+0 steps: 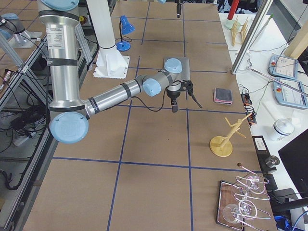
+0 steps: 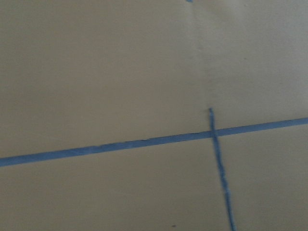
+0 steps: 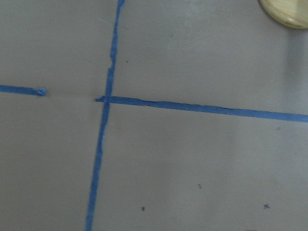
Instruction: Close laptop
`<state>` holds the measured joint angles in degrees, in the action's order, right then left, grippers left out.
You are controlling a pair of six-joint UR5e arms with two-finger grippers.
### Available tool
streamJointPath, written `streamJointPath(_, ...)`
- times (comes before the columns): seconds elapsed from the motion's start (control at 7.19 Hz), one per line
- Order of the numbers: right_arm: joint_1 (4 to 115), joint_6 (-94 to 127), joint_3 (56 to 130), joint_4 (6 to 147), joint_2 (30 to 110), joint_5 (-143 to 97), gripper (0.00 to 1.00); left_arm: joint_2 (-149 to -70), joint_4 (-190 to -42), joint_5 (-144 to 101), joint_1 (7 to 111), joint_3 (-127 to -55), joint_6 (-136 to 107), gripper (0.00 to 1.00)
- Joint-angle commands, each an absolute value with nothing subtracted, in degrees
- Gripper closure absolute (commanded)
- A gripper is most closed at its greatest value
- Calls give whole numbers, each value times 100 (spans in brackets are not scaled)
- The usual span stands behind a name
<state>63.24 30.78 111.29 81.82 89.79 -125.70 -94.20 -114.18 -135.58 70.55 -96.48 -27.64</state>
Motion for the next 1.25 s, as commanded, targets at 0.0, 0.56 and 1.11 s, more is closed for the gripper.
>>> streamJointPath(0.0, 7300, 1090, 11136, 8925, 9342, -12700, 0, -9369, -9248, -13527, 8256, -9650, 58, 0)
streamJointPath(0.56, 8646, -870, 10567, 10020, 9535, -13086, 0, -9098, -8060, -13579, 9026, -9335, 1011, 0)
streamJointPath(1.11, 8965, -643, 10520, 9958, 9905, -13271, 0, -8553, -8087, -13536, 9026, -9430, 950, 0)
